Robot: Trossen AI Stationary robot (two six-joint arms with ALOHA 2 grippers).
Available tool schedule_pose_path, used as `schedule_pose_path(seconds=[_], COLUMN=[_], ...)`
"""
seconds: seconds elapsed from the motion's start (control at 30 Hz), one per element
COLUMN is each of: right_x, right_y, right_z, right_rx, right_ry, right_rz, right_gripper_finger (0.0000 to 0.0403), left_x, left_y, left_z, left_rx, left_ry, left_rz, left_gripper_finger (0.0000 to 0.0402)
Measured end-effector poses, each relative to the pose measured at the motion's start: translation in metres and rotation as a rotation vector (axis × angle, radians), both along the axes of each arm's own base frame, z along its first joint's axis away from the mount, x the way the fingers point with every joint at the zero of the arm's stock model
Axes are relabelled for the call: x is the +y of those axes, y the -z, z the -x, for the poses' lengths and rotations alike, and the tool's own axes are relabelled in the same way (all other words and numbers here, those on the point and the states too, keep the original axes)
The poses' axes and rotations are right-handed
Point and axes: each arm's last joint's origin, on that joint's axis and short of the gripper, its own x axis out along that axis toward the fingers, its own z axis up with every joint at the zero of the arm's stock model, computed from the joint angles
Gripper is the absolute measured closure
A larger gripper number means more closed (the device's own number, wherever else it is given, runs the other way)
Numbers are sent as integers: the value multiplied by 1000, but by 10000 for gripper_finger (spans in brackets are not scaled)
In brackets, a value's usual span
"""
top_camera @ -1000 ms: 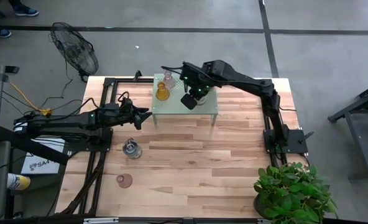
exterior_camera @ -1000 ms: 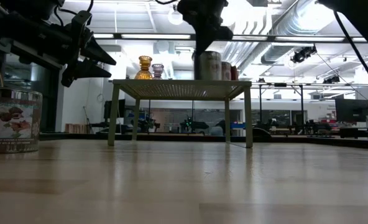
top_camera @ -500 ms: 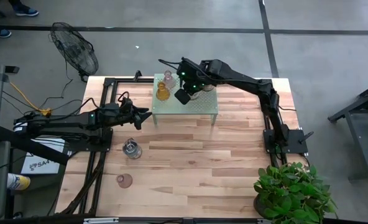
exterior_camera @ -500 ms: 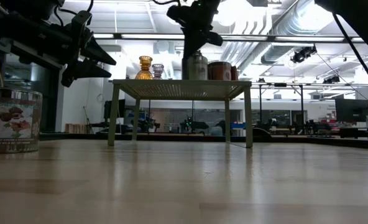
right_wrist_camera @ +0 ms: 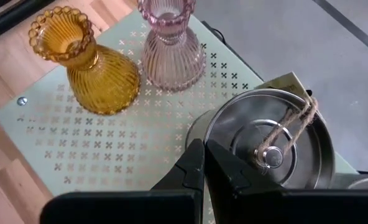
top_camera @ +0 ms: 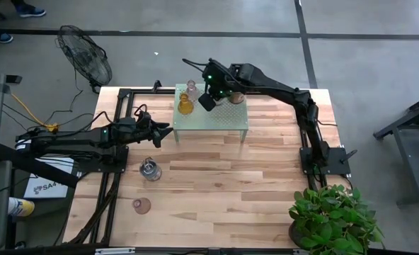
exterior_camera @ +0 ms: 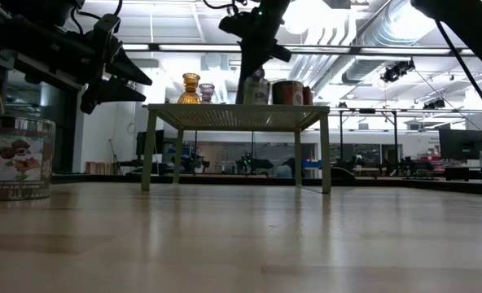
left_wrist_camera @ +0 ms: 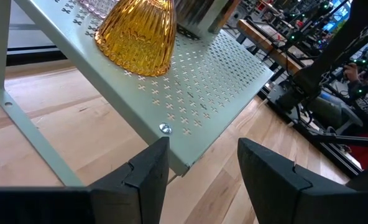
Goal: Pick & Place candle stick holders
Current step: Put the right silver scented candle on the shelf
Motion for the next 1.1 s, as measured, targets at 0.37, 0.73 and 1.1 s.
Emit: schedule_pose_path(seconds=[0.37,0.73,1.1], right_x=[-11,-10,-10], right_y=[12,13,14], right_z=[-6,-5,-5], right_rx=[16,47,55], right_ry=[-8,-13,-13], right_rz=[-3,12,22], right_gripper_finger=[403,402,388], left_x=[0,0,0], left_y=[0,0,0], left_z=[0,0,0], left_rx=[0,0,0], left_ry=[0,0,0], left_rz=[0,0,0], left_gripper_finger=[215,215,215])
